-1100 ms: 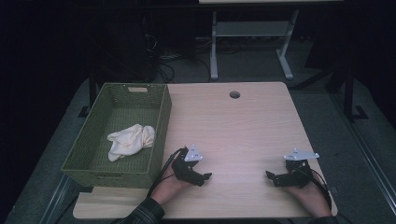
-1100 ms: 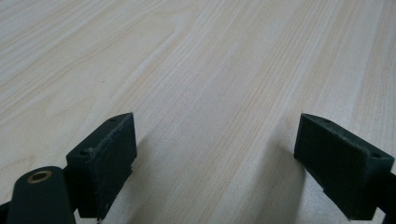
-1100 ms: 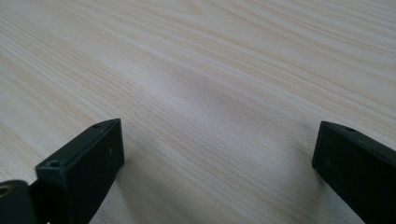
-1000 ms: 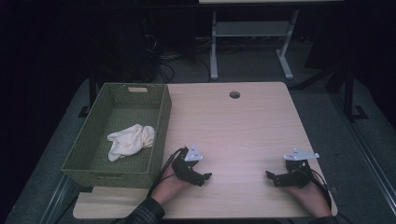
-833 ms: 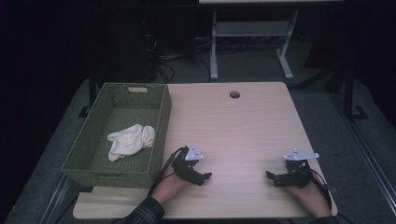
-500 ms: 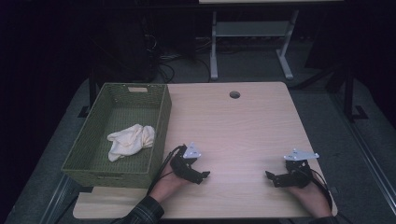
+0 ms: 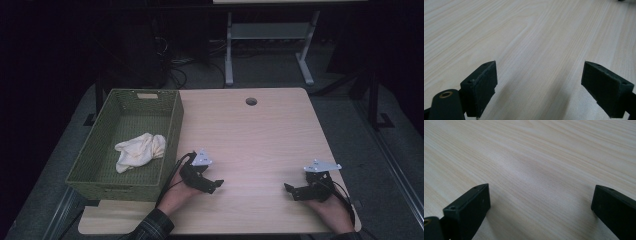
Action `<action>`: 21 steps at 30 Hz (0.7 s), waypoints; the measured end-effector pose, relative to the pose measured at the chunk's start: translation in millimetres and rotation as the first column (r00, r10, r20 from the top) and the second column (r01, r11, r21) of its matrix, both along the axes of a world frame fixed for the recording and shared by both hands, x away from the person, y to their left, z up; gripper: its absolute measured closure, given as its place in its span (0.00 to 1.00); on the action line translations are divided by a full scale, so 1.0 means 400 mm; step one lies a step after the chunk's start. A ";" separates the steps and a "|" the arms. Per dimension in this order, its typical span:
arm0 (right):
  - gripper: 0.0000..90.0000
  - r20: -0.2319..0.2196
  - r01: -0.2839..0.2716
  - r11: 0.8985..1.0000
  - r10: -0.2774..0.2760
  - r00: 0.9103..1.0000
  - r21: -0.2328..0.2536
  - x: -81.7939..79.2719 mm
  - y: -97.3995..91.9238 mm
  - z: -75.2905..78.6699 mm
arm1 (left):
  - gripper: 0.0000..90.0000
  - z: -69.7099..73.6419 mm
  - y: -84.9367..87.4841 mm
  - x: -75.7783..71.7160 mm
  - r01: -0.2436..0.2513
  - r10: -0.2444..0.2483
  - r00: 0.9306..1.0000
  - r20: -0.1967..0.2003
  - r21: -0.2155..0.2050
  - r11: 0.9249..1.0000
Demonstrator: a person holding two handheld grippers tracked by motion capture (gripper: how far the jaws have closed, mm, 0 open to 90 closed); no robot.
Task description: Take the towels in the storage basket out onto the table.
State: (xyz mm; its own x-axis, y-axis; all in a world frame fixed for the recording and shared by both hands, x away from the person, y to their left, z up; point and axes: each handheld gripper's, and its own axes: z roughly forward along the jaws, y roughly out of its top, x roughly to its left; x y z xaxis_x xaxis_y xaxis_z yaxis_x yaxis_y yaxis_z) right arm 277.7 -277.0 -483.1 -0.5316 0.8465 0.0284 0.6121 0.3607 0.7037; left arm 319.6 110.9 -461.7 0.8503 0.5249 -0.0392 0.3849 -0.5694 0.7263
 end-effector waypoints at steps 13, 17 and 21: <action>0.02 -0.001 -0.005 1.000 0.005 1.000 -0.001 0.001 -0.001 0.000 | 0.14 0.024 0.002 0.008 -0.007 0.006 1.000 -0.015 -0.013 1.000; 0.02 -0.002 -0.008 1.000 0.008 1.000 -0.001 0.001 -0.001 0.000 | 0.14 0.030 0.002 0.009 -0.007 0.007 1.000 -0.014 -0.012 1.000; 0.02 -0.002 -0.011 1.000 0.011 1.000 -0.002 0.002 -0.002 0.000 | 0.14 0.034 0.001 0.009 -0.002 0.002 1.000 -0.020 -0.003 1.000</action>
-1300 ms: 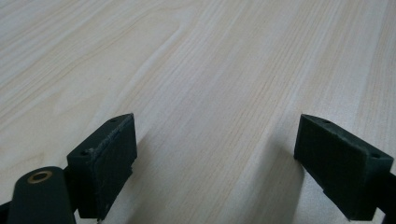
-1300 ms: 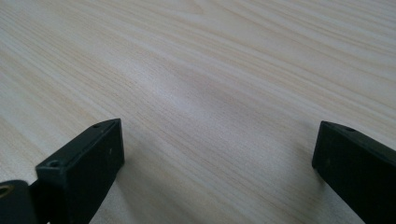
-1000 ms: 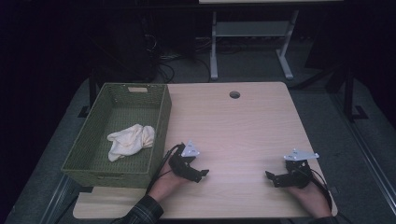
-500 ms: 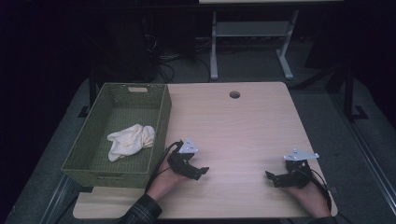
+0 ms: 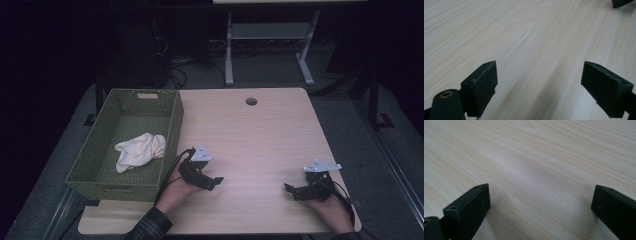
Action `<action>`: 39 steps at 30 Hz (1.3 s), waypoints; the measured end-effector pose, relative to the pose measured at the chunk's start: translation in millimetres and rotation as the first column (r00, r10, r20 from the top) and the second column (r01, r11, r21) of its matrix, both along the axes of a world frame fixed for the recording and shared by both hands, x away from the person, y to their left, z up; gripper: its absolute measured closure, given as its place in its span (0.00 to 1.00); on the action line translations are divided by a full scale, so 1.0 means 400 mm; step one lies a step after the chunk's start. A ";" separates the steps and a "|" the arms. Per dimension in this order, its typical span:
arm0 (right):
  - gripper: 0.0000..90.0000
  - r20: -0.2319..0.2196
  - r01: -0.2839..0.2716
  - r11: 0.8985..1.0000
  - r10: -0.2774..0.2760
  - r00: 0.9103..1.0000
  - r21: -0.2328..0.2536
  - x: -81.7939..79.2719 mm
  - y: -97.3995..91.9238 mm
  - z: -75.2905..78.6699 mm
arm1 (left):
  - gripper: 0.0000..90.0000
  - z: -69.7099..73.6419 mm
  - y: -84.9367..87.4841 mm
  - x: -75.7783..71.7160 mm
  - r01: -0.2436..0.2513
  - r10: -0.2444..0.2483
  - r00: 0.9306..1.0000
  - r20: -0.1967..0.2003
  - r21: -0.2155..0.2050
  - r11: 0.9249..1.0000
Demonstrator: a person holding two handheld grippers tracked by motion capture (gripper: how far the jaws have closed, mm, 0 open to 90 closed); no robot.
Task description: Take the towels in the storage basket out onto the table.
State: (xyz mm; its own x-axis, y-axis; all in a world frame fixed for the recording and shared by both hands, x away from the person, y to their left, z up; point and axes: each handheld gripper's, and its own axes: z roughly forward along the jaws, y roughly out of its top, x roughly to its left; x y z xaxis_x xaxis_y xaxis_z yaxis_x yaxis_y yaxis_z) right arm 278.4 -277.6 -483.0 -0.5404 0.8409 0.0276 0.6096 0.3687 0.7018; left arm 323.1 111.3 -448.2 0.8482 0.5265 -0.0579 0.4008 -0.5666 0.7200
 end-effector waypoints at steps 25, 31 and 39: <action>0.02 0.000 -0.007 1.000 0.007 1.000 -0.001 0.001 -0.001 0.000 | 0.15 0.057 0.000 0.004 -0.005 0.005 1.000 -0.011 -0.012 1.000; 0.02 -0.001 -0.005 1.000 0.005 1.000 0.000 0.001 -0.001 0.000 | 0.15 0.071 0.001 0.007 0.000 0.000 1.000 -0.011 -0.006 1.000; 0.02 -0.003 -0.005 1.000 0.005 1.000 0.001 0.001 -0.001 0.000 | 0.15 0.091 0.003 0.011 0.003 -0.004 1.000 -0.015 -0.021 1.000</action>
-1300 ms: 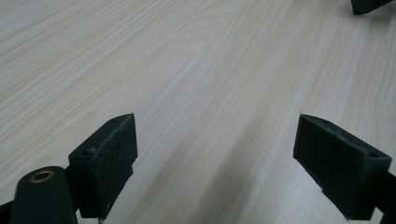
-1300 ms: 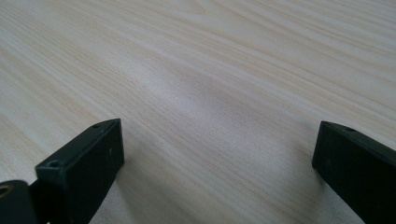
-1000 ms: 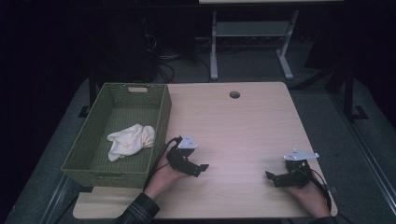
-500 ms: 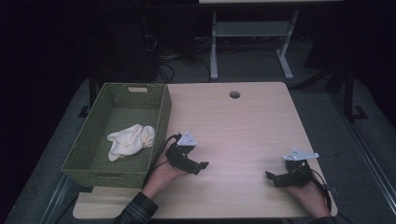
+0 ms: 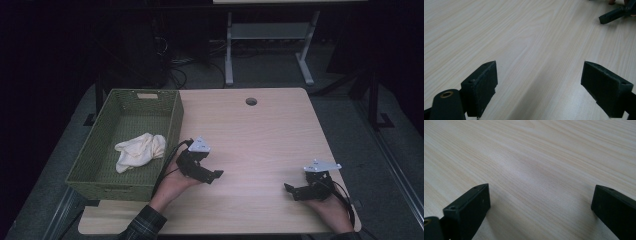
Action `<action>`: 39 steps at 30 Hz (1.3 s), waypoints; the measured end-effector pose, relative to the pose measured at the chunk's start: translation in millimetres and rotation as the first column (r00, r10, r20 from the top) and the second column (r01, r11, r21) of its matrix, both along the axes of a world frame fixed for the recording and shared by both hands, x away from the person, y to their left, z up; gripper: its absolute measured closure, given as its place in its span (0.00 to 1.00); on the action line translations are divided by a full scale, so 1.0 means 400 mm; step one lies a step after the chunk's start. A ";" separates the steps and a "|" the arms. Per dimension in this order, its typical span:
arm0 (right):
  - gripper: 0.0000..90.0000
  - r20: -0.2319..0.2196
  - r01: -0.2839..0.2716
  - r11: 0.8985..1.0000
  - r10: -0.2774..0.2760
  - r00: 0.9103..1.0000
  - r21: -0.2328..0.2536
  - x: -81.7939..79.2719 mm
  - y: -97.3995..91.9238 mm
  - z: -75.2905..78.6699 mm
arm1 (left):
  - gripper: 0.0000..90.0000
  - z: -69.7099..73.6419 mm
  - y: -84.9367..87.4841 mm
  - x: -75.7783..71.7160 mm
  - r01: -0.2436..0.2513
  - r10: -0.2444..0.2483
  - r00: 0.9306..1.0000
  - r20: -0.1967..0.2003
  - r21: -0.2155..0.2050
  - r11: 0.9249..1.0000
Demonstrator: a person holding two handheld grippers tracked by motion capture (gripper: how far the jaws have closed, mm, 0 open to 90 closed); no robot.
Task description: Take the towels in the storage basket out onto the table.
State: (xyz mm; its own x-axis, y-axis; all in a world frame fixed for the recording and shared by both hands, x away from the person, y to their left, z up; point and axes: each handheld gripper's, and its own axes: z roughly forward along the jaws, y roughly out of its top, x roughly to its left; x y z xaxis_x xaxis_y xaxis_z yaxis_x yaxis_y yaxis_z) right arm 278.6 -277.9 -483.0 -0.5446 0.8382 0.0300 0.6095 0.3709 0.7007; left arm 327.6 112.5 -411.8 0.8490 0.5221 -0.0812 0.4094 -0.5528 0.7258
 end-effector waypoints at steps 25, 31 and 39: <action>0.02 0.000 0.001 1.000 -0.001 1.000 0.001 0.000 0.000 0.000 | 0.15 0.064 0.012 0.015 0.016 -0.016 1.000 0.002 -0.040 0.999; 0.02 -0.001 0.000 1.000 0.000 1.000 0.001 0.000 0.000 0.000 | 0.15 0.088 0.021 0.024 0.009 -0.008 1.000 0.023 -0.038 0.999; 0.02 0.000 0.000 1.000 0.000 1.000 0.000 0.000 0.000 0.000 | 0.15 0.118 0.044 0.042 -0.004 0.007 0.998 0.055 -0.056 0.998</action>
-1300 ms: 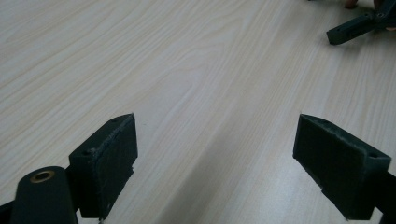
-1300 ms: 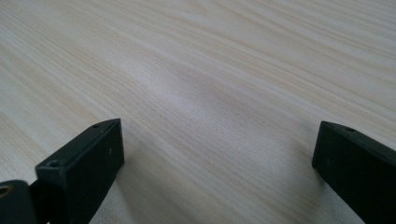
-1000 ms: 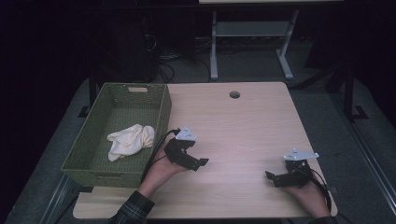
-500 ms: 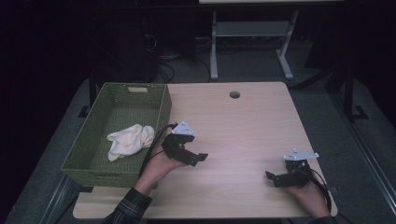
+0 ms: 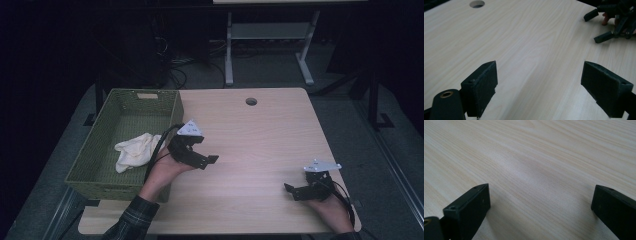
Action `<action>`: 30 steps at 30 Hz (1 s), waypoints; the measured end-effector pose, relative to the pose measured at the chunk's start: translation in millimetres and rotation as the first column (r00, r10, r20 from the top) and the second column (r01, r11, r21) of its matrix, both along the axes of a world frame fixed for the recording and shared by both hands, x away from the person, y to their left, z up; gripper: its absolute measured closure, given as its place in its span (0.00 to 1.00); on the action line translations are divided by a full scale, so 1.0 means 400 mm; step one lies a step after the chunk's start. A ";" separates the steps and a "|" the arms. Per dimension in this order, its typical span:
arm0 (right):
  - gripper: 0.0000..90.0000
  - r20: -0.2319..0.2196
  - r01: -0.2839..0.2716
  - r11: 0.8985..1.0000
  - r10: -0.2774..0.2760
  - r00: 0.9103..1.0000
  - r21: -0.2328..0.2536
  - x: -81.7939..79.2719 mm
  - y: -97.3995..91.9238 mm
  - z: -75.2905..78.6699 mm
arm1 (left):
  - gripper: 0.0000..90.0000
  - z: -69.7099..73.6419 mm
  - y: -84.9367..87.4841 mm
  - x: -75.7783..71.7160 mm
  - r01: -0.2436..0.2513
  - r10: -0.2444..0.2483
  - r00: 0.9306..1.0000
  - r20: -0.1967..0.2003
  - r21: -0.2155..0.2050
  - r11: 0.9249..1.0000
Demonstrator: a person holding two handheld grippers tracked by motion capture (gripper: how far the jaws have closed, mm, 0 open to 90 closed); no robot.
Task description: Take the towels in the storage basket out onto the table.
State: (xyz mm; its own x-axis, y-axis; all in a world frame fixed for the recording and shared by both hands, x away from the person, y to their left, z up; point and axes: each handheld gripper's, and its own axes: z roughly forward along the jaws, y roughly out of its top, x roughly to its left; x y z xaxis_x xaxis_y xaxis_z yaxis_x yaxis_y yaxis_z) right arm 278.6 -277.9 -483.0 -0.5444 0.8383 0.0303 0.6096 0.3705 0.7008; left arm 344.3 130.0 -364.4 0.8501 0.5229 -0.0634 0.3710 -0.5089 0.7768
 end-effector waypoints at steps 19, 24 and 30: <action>0.02 0.003 -0.002 1.000 0.002 1.000 -0.001 0.001 0.000 0.000 | 0.15 0.043 0.084 0.017 -0.048 0.048 0.998 0.033 -0.020 0.999; 0.02 0.003 -0.002 1.000 0.002 1.000 -0.001 0.001 0.000 0.000 | 0.15 0.050 0.108 0.021 -0.061 0.062 0.997 0.042 -0.018 0.998; 0.02 0.003 -0.002 1.000 0.002 1.000 -0.001 0.001 0.000 0.000 | 0.15 0.059 0.139 0.023 -0.088 0.089 0.995 0.054 -0.014 0.996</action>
State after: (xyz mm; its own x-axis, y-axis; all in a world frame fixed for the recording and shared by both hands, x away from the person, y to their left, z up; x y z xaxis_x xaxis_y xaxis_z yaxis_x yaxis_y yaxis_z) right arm 278.9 -278.1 -483.0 -0.5463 0.8371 0.0278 0.6066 0.3726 0.7023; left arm 353.4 185.6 -340.8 0.8029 0.5955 -0.0252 0.3713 -0.4665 0.8028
